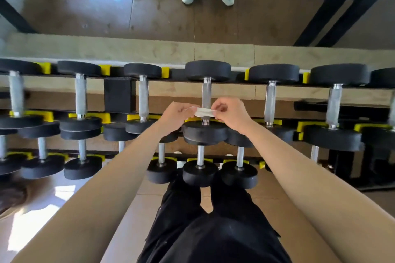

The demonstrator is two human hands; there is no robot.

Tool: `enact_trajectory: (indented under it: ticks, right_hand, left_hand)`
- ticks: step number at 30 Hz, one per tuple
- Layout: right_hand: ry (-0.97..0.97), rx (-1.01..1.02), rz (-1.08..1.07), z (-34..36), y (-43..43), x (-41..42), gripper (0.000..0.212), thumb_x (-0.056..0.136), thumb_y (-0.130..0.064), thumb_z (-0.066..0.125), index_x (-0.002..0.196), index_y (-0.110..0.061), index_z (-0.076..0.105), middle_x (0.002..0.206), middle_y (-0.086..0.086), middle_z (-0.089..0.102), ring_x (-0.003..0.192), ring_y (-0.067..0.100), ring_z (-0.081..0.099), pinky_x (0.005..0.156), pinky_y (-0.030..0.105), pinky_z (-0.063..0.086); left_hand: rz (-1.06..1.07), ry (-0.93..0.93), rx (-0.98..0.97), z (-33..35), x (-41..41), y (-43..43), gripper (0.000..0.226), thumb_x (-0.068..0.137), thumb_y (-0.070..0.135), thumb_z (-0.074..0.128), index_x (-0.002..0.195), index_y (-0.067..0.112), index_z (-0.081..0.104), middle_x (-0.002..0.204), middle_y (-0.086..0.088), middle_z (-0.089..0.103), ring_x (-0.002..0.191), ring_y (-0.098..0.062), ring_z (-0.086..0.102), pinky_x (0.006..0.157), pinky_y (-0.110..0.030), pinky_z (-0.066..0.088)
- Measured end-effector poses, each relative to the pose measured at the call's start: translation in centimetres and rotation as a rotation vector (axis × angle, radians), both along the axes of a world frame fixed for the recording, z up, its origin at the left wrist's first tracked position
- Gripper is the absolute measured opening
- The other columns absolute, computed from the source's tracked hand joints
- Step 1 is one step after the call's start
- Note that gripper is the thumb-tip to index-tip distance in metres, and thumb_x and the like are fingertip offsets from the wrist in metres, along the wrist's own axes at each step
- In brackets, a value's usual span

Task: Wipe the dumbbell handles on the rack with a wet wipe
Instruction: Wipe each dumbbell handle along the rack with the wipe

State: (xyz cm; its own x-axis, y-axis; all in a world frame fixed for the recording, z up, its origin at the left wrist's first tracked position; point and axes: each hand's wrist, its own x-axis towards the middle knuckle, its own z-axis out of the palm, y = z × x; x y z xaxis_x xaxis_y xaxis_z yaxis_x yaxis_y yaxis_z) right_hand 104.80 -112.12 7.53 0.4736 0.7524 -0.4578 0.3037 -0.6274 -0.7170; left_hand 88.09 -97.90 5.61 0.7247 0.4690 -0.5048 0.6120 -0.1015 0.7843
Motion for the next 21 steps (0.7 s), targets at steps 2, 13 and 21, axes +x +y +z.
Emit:
enact_trajectory:
  ticks: [2,13,21]
  right_hand:
    - [-0.068,-0.051,0.101,-1.2,0.0,-0.4,0.009,0.089,-0.014,0.074,0.097,-0.016,0.076,0.093,-0.001,0.075,0.082,0.011,0.068,0.086,0.035,0.059]
    - [-0.201,-0.333,0.257,-3.3,-0.5,1.0,0.014,0.093,-0.019,0.069,0.105,-0.017,0.077,0.101,0.004,0.073,0.087,0.015,0.065,0.083,0.027,0.053]
    - [-0.15,-0.36,0.234,-3.3,-0.5,1.6,0.013,0.091,-0.017,0.072,0.103,-0.015,0.077,0.099,0.003,0.072,0.086,0.014,0.065,0.079,0.025,0.052]
  left_hand:
    - [-0.02,0.086,0.06,-1.0,-0.4,0.5,0.022,0.098,0.029,0.064,0.114,0.02,0.077,0.085,0.009,0.073,0.074,-0.008,0.065,0.07,-0.03,0.052]
    - [-0.196,0.428,0.2,-2.4,2.3,-0.2,0.036,0.085,0.049,0.074,0.09,0.014,0.08,0.087,-0.004,0.076,0.082,-0.021,0.07,0.08,-0.039,0.061]
    - [-0.222,0.379,0.229,-2.8,2.1,0.8,0.023,0.087,0.039,0.076,0.097,0.018,0.081,0.095,-0.001,0.076,0.089,-0.02,0.071,0.083,-0.038,0.06]
